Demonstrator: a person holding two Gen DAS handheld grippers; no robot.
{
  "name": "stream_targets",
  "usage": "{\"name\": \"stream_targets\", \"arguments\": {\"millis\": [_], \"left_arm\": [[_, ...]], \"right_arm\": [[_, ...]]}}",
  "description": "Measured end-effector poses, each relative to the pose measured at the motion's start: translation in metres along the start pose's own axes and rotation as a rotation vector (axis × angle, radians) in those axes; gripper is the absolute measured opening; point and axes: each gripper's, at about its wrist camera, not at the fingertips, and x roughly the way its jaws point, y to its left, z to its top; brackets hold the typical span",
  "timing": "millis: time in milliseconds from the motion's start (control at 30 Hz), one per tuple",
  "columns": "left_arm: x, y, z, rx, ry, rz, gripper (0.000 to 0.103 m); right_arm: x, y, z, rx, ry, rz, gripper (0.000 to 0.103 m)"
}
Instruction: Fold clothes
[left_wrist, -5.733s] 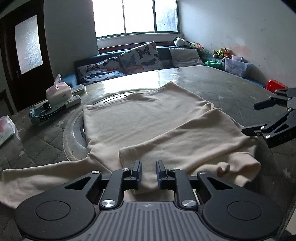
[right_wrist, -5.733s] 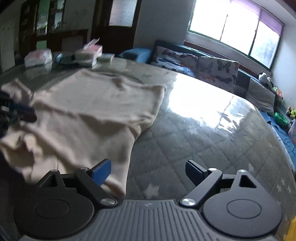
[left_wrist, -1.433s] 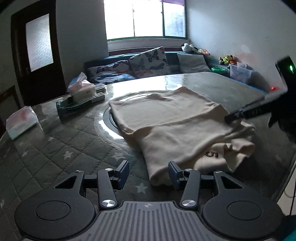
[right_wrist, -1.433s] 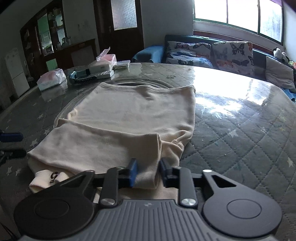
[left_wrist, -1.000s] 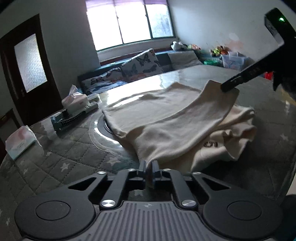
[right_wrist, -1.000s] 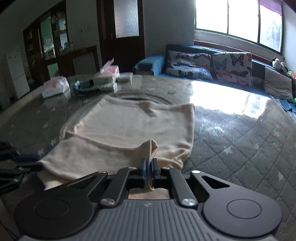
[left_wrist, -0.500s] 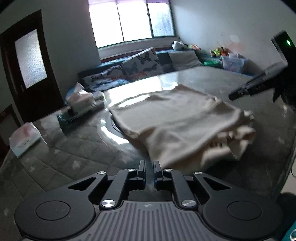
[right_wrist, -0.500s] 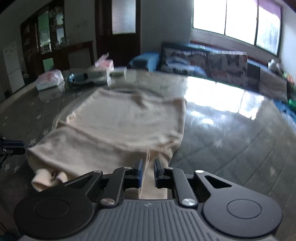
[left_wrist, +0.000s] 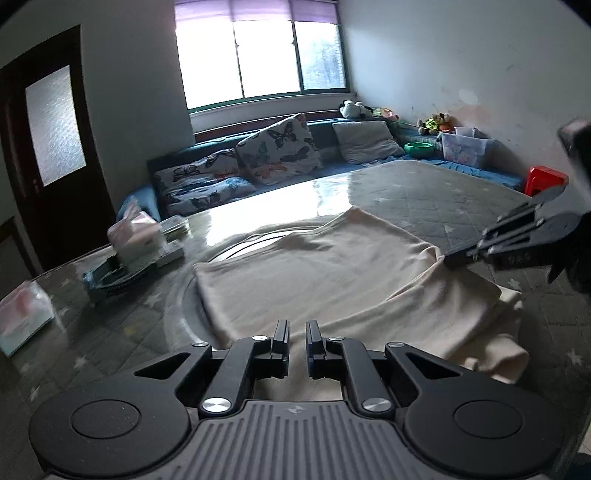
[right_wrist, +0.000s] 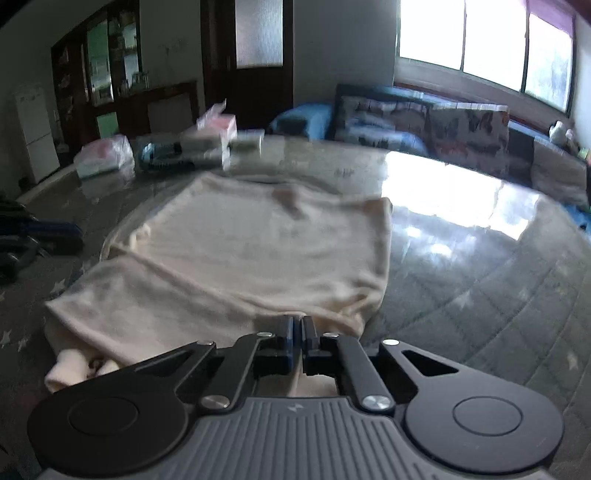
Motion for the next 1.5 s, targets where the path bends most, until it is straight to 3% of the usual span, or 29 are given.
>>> {"name": "stream_targets", "arguments": {"millis": [267, 367, 500, 700, 967, 1133, 1233, 1333, 1500], "left_arm": [[0.027, -0.01, 0.0, 0.023, 0.039, -0.021, 0.01], [0.031, -0.01, -0.001, 0.026, 0.049, -0.022, 0.01], [0.04, -0.007, -0.003, 0.02, 0.068, -0.011, 0.01], [0.052, -0.004, -0.005, 0.012, 0.096, 0.004, 0.016], [0.033, -0.005, -0.007, 0.031, 0.083, -0.001, 0.016], [-0.002, -0.017, -0.017, 0.137, 0.06, -0.038, 0.029], [-0.022, -0.027, -0.026, 0.21, 0.058, -0.061, 0.03], [-0.037, -0.038, -0.037, 0.281, 0.056, -0.082, 0.033], [-0.041, -0.058, -0.053, 0.369, 0.061, -0.097, 0.033]], "right_arm": [[0.003, -0.011, -0.002, 0.011, 0.005, -0.039, 0.005], [-0.008, -0.009, 0.002, -0.001, -0.027, -0.001, 0.007], [-0.001, 0.005, 0.002, -0.05, 0.008, 0.07, 0.007], [0.017, 0.003, -0.001, -0.05, 0.035, 0.048, 0.007], [0.002, 0.0, -0.008, -0.056, 0.043, 0.069, 0.016], [-0.005, 0.0, -0.014, -0.069, 0.05, 0.056, 0.022], [-0.016, 0.006, -0.011, -0.086, 0.022, 0.077, 0.025], [-0.019, 0.016, -0.014, -0.118, 0.018, 0.118, 0.036], [-0.01, 0.028, -0.022, -0.131, 0.054, 0.123, 0.036]]}}
